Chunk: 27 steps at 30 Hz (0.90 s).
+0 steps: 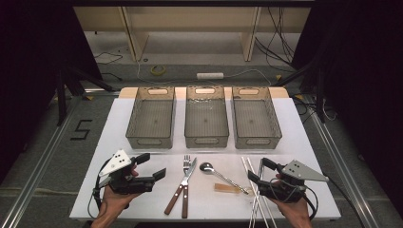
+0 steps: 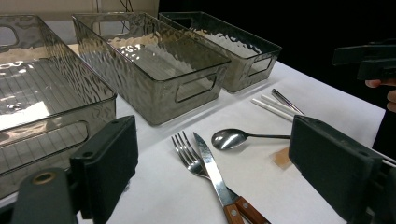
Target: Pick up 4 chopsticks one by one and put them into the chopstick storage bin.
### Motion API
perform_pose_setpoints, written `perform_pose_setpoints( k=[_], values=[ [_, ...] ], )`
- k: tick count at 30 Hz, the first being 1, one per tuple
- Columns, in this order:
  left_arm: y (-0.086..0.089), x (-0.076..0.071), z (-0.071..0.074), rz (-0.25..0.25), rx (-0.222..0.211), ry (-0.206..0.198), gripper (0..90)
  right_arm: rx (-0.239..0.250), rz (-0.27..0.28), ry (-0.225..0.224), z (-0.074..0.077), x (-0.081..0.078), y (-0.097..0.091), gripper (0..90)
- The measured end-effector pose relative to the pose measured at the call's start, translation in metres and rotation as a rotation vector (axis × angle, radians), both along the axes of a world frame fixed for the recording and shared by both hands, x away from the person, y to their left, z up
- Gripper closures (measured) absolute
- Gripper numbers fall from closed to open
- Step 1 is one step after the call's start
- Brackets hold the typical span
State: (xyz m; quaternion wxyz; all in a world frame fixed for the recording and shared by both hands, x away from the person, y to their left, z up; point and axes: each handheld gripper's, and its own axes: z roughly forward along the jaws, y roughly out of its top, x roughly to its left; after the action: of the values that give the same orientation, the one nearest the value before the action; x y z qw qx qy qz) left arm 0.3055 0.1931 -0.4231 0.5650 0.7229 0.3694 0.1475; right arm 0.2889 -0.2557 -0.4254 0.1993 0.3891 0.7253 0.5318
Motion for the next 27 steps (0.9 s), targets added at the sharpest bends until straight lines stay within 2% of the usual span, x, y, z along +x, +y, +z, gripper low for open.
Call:
perform_pose_setpoints(
  k=[8, 16, 17, 20, 22, 23, 24, 27],
  values=[
    [0.000, 0.000, 0.000, 0.000, 0.002, -0.002, 15.2, -0.024, -0.010, 0.040, 0.000, 0.003, -0.002, 29.5],
    [0.000, 0.000, 0.000, 0.001, -0.003, 0.000, 15.2, -0.115, -0.001, 0.115, 0.005, 0.009, -0.001, 31.9],
    [0.000, 0.000, 0.000, -0.002, 0.000, -0.001, 15.2, -0.143, -0.005, 0.133, 0.007, 0.009, -0.001, 32.2],
    [-0.001, 0.000, 0.000, -0.004, 0.003, -0.004, 15.2, -0.181, -0.012, 0.196, 0.008, 0.011, -0.003, 33.6],
    [0.000, 0.000, 0.000, -0.006, 0.004, -0.005, 15.2, -0.218, -0.020, 0.227, 0.008, 0.012, -0.004, 36.9],
    [0.000, 0.000, 0.000, -0.005, 0.004, -0.006, 15.2, -0.218, -0.020, 0.227, 0.008, 0.012, -0.004, 36.9],
    [0.000, 0.000, 0.000, -0.006, 0.004, -0.005, 15.2, -0.249, -0.019, 0.266, 0.007, 0.014, -0.005, 40.3],
    [0.000, 0.000, 0.000, -0.006, 0.003, -0.004, 15.2, -0.296, -0.019, 0.335, 0.005, 0.015, -0.006, 45.6]
  ],
)
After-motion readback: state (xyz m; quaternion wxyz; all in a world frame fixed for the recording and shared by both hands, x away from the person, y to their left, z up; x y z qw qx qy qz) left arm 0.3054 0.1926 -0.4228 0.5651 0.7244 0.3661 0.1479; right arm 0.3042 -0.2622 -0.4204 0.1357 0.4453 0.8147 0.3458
